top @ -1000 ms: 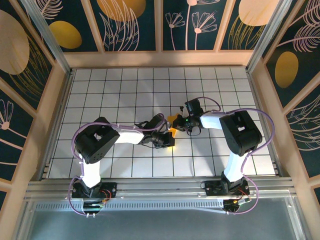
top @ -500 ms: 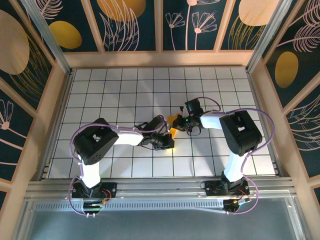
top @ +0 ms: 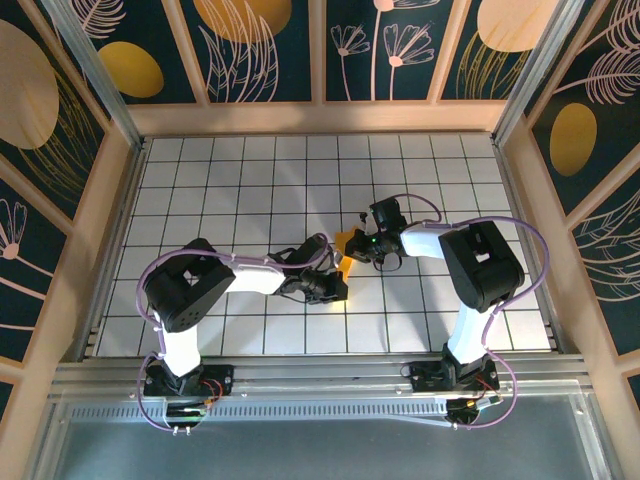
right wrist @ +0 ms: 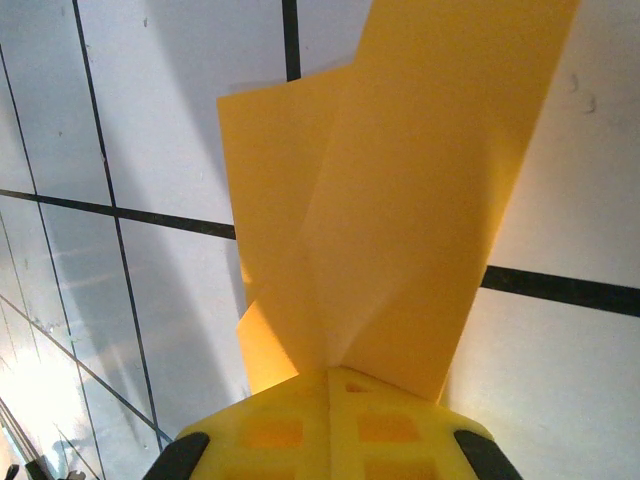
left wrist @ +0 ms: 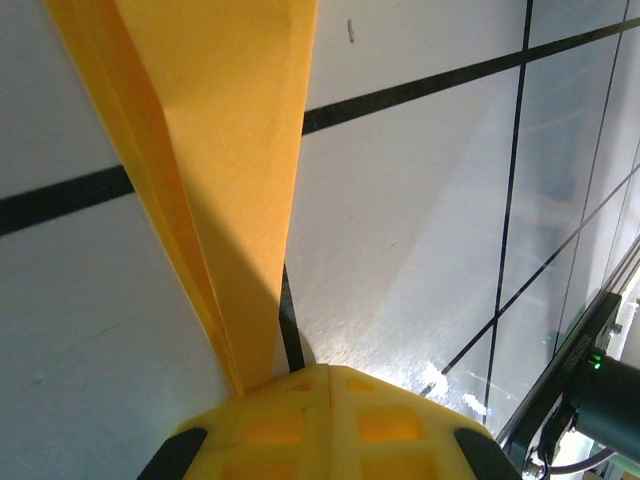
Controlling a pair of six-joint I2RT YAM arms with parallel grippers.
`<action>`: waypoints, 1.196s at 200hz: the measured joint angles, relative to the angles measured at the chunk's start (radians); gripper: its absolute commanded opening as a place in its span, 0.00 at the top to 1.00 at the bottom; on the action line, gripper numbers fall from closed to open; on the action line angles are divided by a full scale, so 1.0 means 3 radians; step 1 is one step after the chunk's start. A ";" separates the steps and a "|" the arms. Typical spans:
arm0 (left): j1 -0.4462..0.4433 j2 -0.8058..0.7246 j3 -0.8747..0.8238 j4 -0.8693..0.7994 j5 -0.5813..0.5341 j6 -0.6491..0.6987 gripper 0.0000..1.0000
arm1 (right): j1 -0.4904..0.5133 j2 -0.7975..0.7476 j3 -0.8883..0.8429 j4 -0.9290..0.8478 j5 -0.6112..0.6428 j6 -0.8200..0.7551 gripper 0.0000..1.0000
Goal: Fold a paper plane with a square sheet of paper (fold left side to right side)
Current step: Fold the wing for the fifth time at the center of the table, then pick up the paper plane at the center of the table.
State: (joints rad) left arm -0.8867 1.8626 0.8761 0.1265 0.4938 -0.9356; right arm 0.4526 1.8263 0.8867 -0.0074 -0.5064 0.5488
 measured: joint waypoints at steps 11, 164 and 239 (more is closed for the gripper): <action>-0.0009 -0.0034 -0.0029 -0.0015 0.0013 0.0000 1.00 | 0.0003 0.0005 0.0031 -0.0042 0.0001 -0.0008 1.00; 0.0585 -0.1612 -0.0290 -0.0365 -0.1333 0.0072 0.65 | 0.0598 -0.0617 0.0612 -0.1226 0.1586 -0.0193 0.43; 0.0638 -0.1769 -0.0357 -0.0439 -0.1968 0.0019 0.60 | 0.0956 0.0028 0.1006 -0.1623 0.2238 -0.0151 0.46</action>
State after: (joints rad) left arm -0.6952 1.3319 0.7689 -0.0051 -0.0967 -0.9298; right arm 0.7395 1.8347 1.1885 -0.4942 0.1650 0.5034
